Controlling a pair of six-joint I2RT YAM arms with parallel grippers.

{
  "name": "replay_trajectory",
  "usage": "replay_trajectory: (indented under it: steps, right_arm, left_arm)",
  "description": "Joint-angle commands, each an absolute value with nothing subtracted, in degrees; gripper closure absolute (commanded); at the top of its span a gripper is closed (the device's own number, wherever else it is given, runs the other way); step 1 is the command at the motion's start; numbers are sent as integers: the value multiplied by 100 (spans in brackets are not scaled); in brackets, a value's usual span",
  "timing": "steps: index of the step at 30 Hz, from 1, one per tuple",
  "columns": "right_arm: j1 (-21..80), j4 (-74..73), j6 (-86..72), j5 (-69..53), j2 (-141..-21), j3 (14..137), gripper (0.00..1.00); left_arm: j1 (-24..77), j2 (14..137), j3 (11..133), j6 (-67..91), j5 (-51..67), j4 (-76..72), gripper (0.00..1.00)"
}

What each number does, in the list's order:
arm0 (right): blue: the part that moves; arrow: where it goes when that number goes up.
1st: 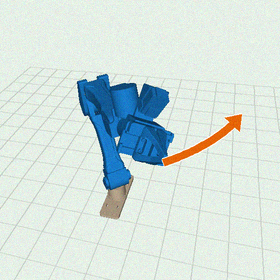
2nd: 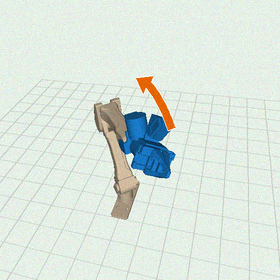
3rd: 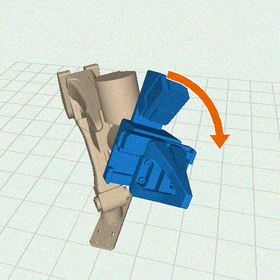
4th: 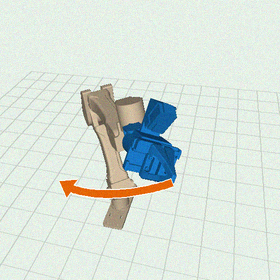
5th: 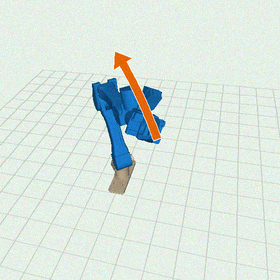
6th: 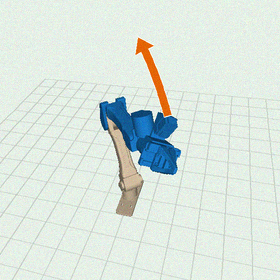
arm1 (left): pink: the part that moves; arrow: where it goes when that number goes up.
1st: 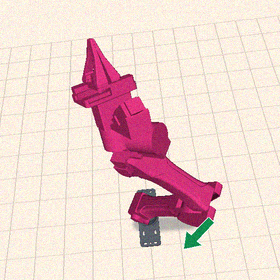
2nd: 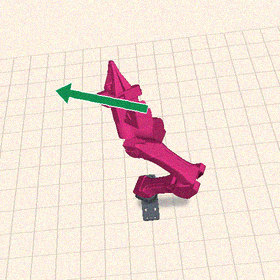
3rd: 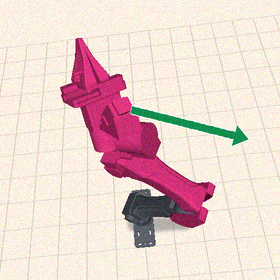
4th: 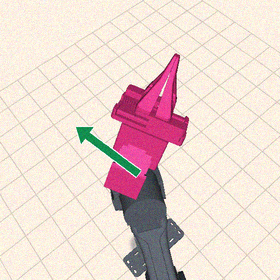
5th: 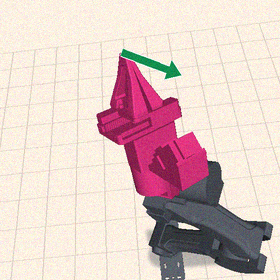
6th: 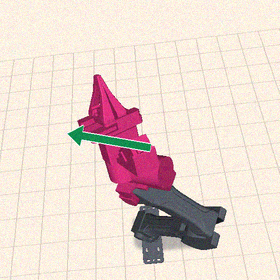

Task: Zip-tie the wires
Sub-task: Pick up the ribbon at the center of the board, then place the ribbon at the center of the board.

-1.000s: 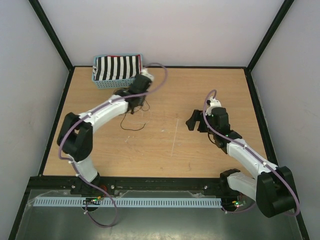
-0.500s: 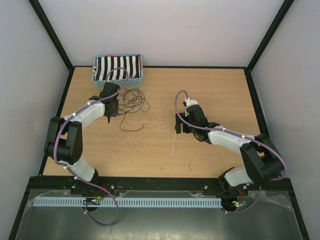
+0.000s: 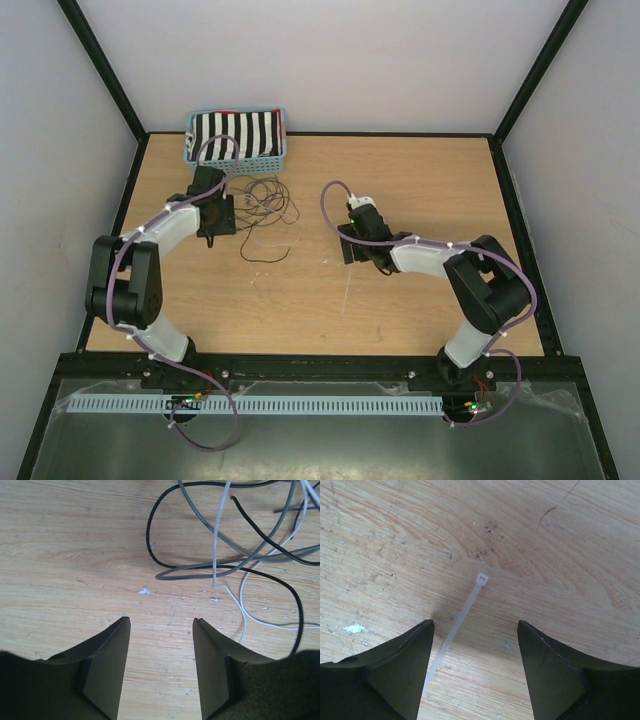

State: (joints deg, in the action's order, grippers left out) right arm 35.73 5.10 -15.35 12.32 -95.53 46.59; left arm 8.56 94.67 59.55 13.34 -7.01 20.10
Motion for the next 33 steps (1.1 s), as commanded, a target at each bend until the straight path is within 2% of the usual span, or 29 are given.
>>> replay_trajectory:
  steps: [1,3,8,15,19,25,28,33]
  right_arm:
    - [3620,253,-1347,1432,-9765,4891,25]
    - [3621,219,-1296,1461,-9862,4955,32]
    - [3621,7,-1093,1622,-10146,5193,66]
    - [3481,-298,-606,2017,-10476,5762,100]
    - [2926,-455,-406,1770,-10626,6338,100]
    - [1904,-686,-163,2018,-11040,7288,100]
    - [1402,-793,-112,2253,-11257,7628,100]
    - [824,-898,-187,1937,-11593,7904,100]
  left_arm:
    - [728,8778,5840,1500,-461,1988,41]
    - [697,8503,5805,1537,-436,2007,35]
    - [623,7833,5716,1650,-359,2052,22]
    - [701,7312,5460,1999,588,2060,19]
    - [1003,7119,5142,2156,733,2062,19]
    - [1511,7047,4687,2455,605,2028,19]
    - [1857,7199,4553,2708,722,1891,19]
    - [2596,7727,4525,3155,627,1545,19]
